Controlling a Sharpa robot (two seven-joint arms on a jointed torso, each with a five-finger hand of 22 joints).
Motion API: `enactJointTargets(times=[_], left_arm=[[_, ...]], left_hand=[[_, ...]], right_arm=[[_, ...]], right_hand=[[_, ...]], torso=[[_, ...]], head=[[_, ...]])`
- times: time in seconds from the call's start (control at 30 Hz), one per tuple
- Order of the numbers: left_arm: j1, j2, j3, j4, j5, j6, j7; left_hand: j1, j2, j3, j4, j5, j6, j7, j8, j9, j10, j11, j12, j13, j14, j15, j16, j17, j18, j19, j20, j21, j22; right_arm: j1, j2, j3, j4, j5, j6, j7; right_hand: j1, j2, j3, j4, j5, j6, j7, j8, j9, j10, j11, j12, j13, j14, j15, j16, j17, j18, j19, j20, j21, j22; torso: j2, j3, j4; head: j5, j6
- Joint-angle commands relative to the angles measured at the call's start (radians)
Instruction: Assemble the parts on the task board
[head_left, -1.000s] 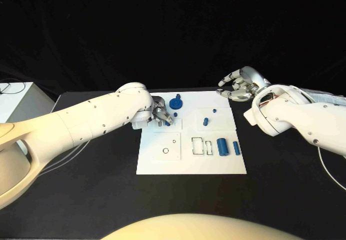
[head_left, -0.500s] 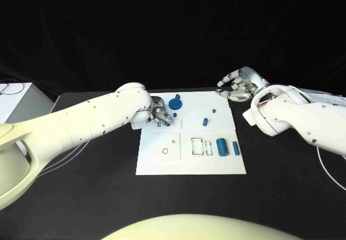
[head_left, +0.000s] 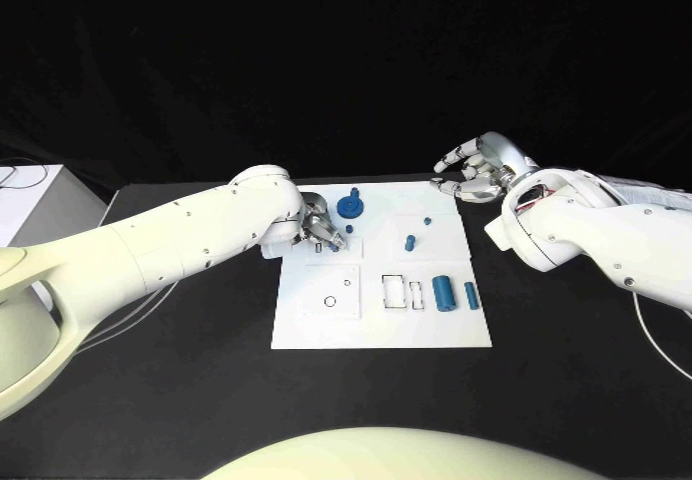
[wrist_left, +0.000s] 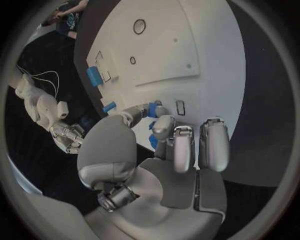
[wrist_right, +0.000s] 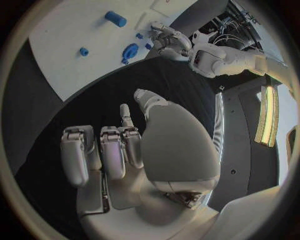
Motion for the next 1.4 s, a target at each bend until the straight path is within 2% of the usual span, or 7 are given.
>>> enactJointTargets(times=[0.03,0.23,0.43,0.57,0.6,0.9,1.4], left_arm=[[-0.015,0.004,-0.009,-0.003,-0.002,0.043,-0.015],[-0.015,0.003,-0.009,-0.003,-0.003,0.041,-0.015],[-0.015,0.001,-0.009,0.001,0.013,0.025,-0.014],[-0.015,-0.002,-0.009,0.004,0.032,0.008,-0.012],[-0.015,-0.003,-0.009,0.005,0.036,0.004,-0.011],[-0.015,-0.010,-0.008,0.012,0.074,-0.021,-0.008],[-0.015,-0.014,-0.008,0.019,0.091,-0.029,-0.007]], left_hand=[[-0.007,0.000,-0.007,-0.001,-0.005,-0.005,0.002,-0.004,0.000,0.000,0.007,0.004,0.000,0.102,-0.008,0.001,0.258,-0.016,0.000,0.002,-0.004,0.028],[-0.002,0.003,-0.010,0.000,-0.004,-0.005,0.001,-0.006,0.001,-0.001,0.007,0.003,-0.001,0.102,-0.008,0.000,0.258,-0.015,-0.001,0.001,-0.005,0.027],[0.055,0.033,0.005,-0.013,0.004,-0.019,0.002,-0.030,0.004,-0.010,0.007,-0.006,-0.013,0.100,-0.009,-0.004,0.252,-0.014,-0.006,0.001,-0.010,0.020],[0.090,0.042,0.048,-0.028,0.007,-0.041,0.015,-0.078,-0.014,-0.027,0.016,-0.020,-0.033,0.098,-0.001,-0.009,0.244,-0.010,-0.017,0.004,-0.020,0.003],[0.099,0.039,0.069,-0.034,0.007,-0.049,0.023,-0.109,-0.030,-0.035,0.024,-0.026,-0.042,0.097,0.005,-0.011,0.242,-0.009,-0.021,0.007,-0.024,-0.001],[0.123,0.032,0.151,-0.077,0.008,-0.076,0.060,-0.231,-0.097,-0.082,0.055,-0.068,-0.104,0.087,0.031,-0.030,0.218,0.000,-0.049,0.027,-0.047,-0.039],[0.129,0.035,0.174,-0.102,0.009,-0.079,0.075,-0.275,-0.121,-0.092,0.067,-0.072,-0.112,0.086,0.042,-0.032,0.214,0.001,-0.053,0.036,-0.050,-0.043]], right_arm=[[-0.001,-0.001,0.000,0.003,-0.008,0.005,0.006],[-0.001,-0.001,0.000,0.003,-0.008,0.006,0.005],[-0.001,-0.001,0.000,0.003,-0.008,0.008,0.005],[-0.001,-0.002,0.000,0.003,-0.008,0.008,0.004],[-0.001,-0.002,0.000,0.003,-0.008,0.008,0.004],[-0.001,-0.003,0.000,0.002,-0.008,0.009,0.004],[-0.001,-0.003,0.000,0.002,-0.008,0.012,0.003]], right_hand=[[-0.008,0.001,0.004,0.001,0.006,-0.007,-0.001,0.005,0.001,0.048,-0.006,-0.005,0.203,0.101,-0.009,-0.003,0.244,-0.001,0.081,-0.007,-0.004,0.223],[-0.008,0.001,0.004,0.001,0.006,-0.007,-0.001,0.005,0.001,0.048,-0.006,-0.005,0.203,0.101,-0.009,-0.003,0.244,-0.001,0.081,-0.007,-0.004,0.223],[-0.008,0.001,0.004,0.001,0.006,-0.007,-0.001,0.005,0.001,0.048,-0.006,-0.005,0.203,0.101,-0.009,-0.003,0.244,-0.001,0.081,-0.007,-0.004,0.223],[-0.008,0.001,0.004,0.001,0.006,-0.007,-0.001,0.005,0.001,0.048,-0.006,-0.005,0.203,0.101,-0.009,-0.003,0.244,-0.001,0.081,-0.007,-0.004,0.223],[-0.008,0.001,0.004,0.001,0.006,-0.007,-0.001,0.005,0.001,0.048,-0.006,-0.005,0.203,0.101,-0.009,-0.003,0.244,-0.001,0.081,-0.007,-0.004,0.223],[-0.009,0.000,0.004,0.002,0.007,-0.008,-0.001,0.007,0.003,0.049,-0.006,-0.004,0.204,0.101,-0.009,-0.002,0.245,-0.001,0.082,-0.007,-0.003,0.223],[-0.009,0.000,0.004,0.002,0.007,-0.008,-0.001,0.007,0.003,0.049,-0.006,-0.004,0.204,0.101,-0.009,-0.002,0.245,-0.001,0.082,-0.007,-0.003,0.223]], torso=[[-0.001,-0.0001,-0.0003],[-0.001,-0.0003,0.0000],[-0.001,-0.0004,-0.0010],[-0.001,-0.0004,-0.0007],[-0.001,-0.0003,-0.0006],[0.000,-0.0002,-0.0003],[-0.001,-0.0004,0.0005]], head=[[0.001,0.000],[0.002,-0.001],[0.002,0.000],[0.002,0.000],[0.002,0.000],[0.000,0.000],[0.000,0.001]])
